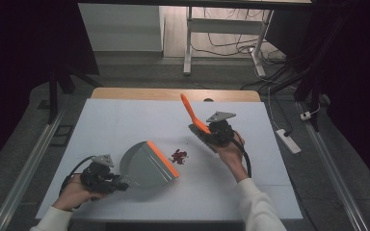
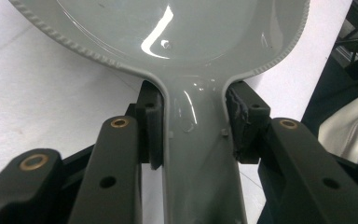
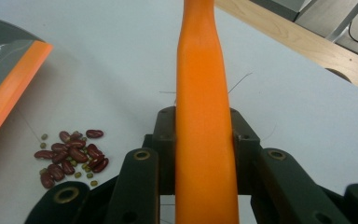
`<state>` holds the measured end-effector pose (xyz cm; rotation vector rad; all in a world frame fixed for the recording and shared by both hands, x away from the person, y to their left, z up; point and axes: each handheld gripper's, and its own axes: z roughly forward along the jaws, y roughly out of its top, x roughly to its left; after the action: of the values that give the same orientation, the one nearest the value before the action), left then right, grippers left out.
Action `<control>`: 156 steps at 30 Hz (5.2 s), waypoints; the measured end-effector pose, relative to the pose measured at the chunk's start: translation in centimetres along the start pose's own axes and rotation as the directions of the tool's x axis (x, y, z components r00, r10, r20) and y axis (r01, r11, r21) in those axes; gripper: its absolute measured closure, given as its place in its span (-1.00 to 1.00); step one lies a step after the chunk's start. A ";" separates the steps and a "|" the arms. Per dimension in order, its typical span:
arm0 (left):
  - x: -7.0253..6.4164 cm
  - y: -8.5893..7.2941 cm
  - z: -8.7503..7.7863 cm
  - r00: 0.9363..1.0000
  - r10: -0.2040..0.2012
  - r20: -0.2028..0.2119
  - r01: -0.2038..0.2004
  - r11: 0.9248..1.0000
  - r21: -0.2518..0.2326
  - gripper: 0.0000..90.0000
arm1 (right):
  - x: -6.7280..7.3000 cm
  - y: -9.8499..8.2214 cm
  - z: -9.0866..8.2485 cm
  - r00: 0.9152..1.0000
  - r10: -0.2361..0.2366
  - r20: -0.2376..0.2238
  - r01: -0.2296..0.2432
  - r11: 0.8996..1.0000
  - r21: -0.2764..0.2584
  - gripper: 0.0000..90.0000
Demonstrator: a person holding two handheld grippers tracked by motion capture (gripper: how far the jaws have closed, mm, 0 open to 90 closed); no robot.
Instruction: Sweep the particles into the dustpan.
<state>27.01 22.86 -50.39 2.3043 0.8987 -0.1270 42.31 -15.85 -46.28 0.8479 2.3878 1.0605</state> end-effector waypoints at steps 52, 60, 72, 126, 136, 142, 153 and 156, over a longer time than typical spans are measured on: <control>0.1 0.7 2.0 0.999 -0.018 0.051 0.015 0.998 0.056 0.36 | 3.9 0.3 4.2 0.992 -0.110 -0.057 0.116 0.986 0.119 0.56; 0.1 0.7 2.0 0.998 -0.018 0.053 0.015 0.998 0.057 0.36 | 5.1 0.5 4.2 0.987 -0.114 -0.109 0.126 0.986 0.110 0.56; 0.1 0.7 2.1 0.998 -0.016 0.053 0.013 0.998 0.060 0.36 | 6.6 0.7 4.3 0.980 -0.131 -0.147 0.148 0.983 0.105 0.56; 0.0 0.7 2.1 0.999 -0.010 0.048 0.007 0.998 0.064 0.36 | 8.2 1.7 3.7 0.971 -0.133 -0.197 0.140 0.990 0.021 0.56; 0.0 0.7 2.2 0.999 -0.009 0.048 0.006 0.998 0.064 0.36 | 6.8 1.0 5.0 0.984 -0.089 -0.151 0.101 0.992 0.072 0.55; 0.0 0.7 2.2 0.999 -0.010 0.047 0.007 0.998 0.063 0.36 | 8.6 1.2 5.1 0.972 -0.148 -0.184 0.164 0.984 0.076 0.56; 0.0 0.7 2.2 0.999 -0.010 0.048 0.007 0.998 0.063 0.36 | 10.1 1.5 4.7 0.947 -0.090 -0.308 0.107 0.993 0.040 0.56; 0.0 0.7 2.2 0.999 -0.009 0.046 0.006 0.998 0.063 0.36 | 10.5 1.7 4.5 0.936 -0.103 -0.336 0.119 0.993 0.026 0.56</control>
<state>27.79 21.15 -51.70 2.3465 0.8912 -0.2140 37.73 -5.63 -48.98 0.5742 2.7120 1.1876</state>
